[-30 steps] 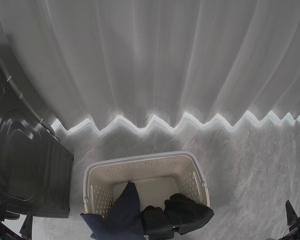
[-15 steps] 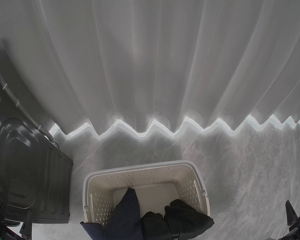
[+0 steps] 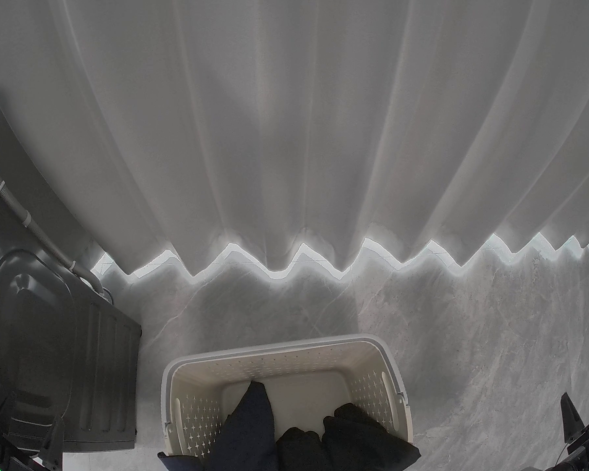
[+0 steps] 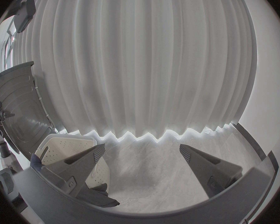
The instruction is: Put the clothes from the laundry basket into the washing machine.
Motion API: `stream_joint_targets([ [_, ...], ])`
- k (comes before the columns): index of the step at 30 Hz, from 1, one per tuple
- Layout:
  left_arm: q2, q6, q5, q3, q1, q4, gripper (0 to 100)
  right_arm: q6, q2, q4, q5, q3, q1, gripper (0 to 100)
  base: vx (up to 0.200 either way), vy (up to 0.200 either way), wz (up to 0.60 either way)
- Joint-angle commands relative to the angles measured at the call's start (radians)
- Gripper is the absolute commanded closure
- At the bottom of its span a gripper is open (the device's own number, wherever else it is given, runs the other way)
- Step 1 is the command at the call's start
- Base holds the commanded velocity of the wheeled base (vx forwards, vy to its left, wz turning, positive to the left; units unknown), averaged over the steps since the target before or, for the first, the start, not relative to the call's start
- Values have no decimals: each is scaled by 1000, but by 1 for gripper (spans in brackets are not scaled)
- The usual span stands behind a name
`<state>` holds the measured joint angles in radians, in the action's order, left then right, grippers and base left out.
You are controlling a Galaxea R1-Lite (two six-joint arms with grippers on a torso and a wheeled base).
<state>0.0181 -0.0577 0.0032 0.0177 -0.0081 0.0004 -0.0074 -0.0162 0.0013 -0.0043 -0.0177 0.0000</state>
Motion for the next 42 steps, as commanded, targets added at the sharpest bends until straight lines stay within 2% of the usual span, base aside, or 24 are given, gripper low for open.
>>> stream_joint_targets([
  [1, -15, -1, 1, -18, 0, 0, 0, 0, 12, 0, 0, 18, 0, 0, 0, 0, 0],
  [37, -15, -1, 0, -18, 0, 1, 0, 0, 12, 0, 0, 18, 0, 0, 0, 0, 0],
  [42, -15, -1, 0, -18, 0, 1, 0, 0, 12, 0, 0, 18, 0, 0, -200, 0, 0],
])
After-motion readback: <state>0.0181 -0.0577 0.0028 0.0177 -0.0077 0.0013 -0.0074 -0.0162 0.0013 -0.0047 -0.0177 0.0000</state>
